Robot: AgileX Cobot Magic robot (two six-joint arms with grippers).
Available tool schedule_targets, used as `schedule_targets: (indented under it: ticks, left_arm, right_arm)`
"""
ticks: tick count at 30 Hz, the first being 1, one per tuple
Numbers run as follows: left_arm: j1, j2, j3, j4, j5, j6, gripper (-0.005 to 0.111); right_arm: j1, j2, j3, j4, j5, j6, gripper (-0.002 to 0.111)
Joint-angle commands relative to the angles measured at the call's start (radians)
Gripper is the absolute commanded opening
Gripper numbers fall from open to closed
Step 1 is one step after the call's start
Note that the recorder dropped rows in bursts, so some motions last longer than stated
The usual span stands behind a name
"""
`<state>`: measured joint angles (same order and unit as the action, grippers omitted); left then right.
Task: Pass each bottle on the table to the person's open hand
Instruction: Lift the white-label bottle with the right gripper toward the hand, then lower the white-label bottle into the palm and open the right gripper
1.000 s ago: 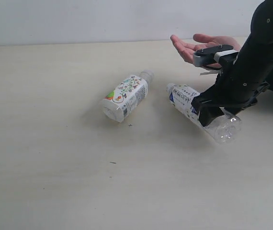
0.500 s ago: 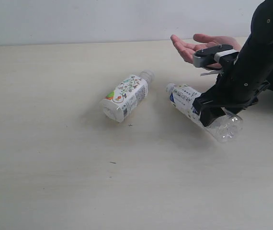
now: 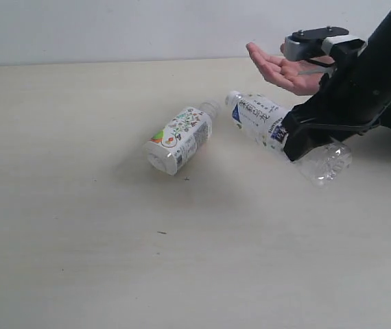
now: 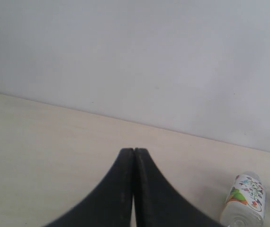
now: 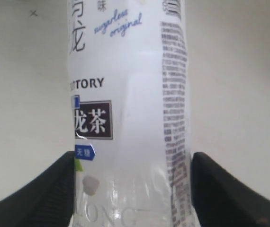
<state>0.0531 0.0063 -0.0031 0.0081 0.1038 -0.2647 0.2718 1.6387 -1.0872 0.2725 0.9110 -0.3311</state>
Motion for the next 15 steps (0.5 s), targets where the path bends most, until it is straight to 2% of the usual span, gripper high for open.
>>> schedule_targets:
  ticks: [1, 9, 15]
  left_arm:
    - [-0.005, -0.006, 0.003, -0.008, -0.005, 0.003, 0.002]
    - [-0.005, -0.006, 0.003, -0.008, -0.005, 0.003, 0.002]
    - [-0.005, -0.006, 0.003, -0.008, -0.005, 0.003, 0.002]
  right_arm:
    - [-0.004, -0.067, 0.004, 0.023, 0.067, -0.027, 0.000]
    - [-0.004, -0.253, -0.007, -0.051, 0.078, -0.030, 0.000]
    - [-0.066, -0.266, -0.112, -0.092, 0.083, 0.025, 0.000]
